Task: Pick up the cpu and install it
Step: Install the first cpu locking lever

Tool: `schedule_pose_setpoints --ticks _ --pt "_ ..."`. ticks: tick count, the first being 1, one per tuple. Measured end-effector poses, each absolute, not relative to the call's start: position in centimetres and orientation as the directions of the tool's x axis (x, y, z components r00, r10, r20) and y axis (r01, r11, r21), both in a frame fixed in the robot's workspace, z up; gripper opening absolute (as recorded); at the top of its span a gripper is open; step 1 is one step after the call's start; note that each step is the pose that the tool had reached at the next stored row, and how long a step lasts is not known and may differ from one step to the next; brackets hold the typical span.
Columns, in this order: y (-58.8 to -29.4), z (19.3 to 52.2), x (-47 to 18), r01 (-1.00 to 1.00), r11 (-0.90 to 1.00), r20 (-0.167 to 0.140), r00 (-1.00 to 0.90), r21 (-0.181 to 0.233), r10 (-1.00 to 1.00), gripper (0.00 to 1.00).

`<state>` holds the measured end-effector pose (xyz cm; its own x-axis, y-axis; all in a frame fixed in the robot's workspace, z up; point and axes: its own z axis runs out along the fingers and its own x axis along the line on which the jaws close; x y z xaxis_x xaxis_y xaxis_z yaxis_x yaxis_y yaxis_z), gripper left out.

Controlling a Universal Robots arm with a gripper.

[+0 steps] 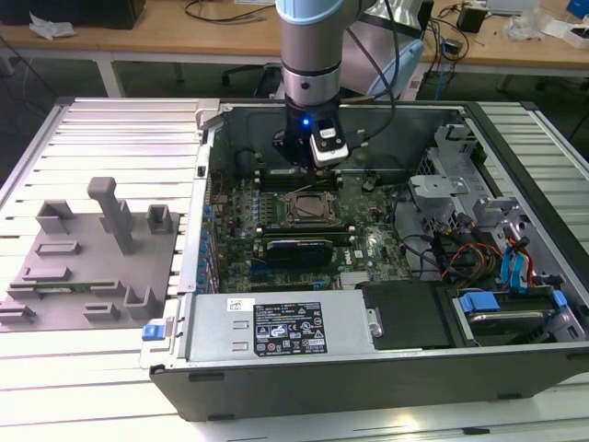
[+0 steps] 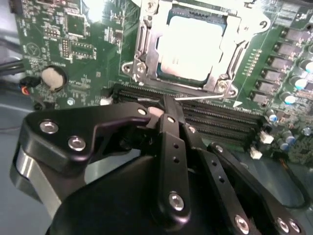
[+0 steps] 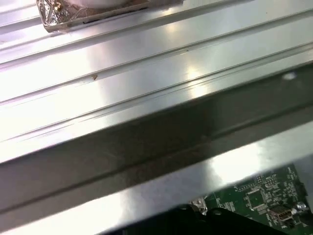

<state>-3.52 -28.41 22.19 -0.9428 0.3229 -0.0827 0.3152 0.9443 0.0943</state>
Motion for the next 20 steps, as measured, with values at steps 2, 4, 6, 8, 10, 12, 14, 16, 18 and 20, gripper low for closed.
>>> schedule_pose_setpoints --ticks 2,4,6,8,10,12,14,16,18,20 --pt "-28.4 22.2 -3.6 0.315 0.944 -0.084 -0.943 0.095 0.323 0.11" --pt "-28.3 22.2 -3.7 0.315 0.944 -0.086 -0.942 0.097 0.323 0.11" --pt "-28.2 22.2 -3.9 0.314 0.944 -0.089 -0.942 0.099 0.323 0.11" --pt "-28.2 22.2 -4.0 0.314 0.944 -0.092 -0.942 0.102 0.323 0.11" --pt "-28.2 22.2 -4.2 0.313 0.944 -0.099 -0.941 0.104 0.323 0.11" --pt "-28.2 22.1 -4.4 0.312 0.944 -0.108 -0.940 0.108 0.323 0.11" --pt "-28.2 21.9 -4.5 0.312 0.944 -0.116 -0.939 0.110 0.323 0.11" --pt "-28.2 21.8 -4.6 0.311 0.944 -0.119 -0.939 0.111 0.323 0.11" --pt "-28.2 21.7 -4.7 0.311 0.944 -0.120 -0.939 0.111 0.323 0.11" --pt "-28.2 21.7 -4.8 0.311 0.944 -0.120 -0.939 0.112 0.324 0.11"
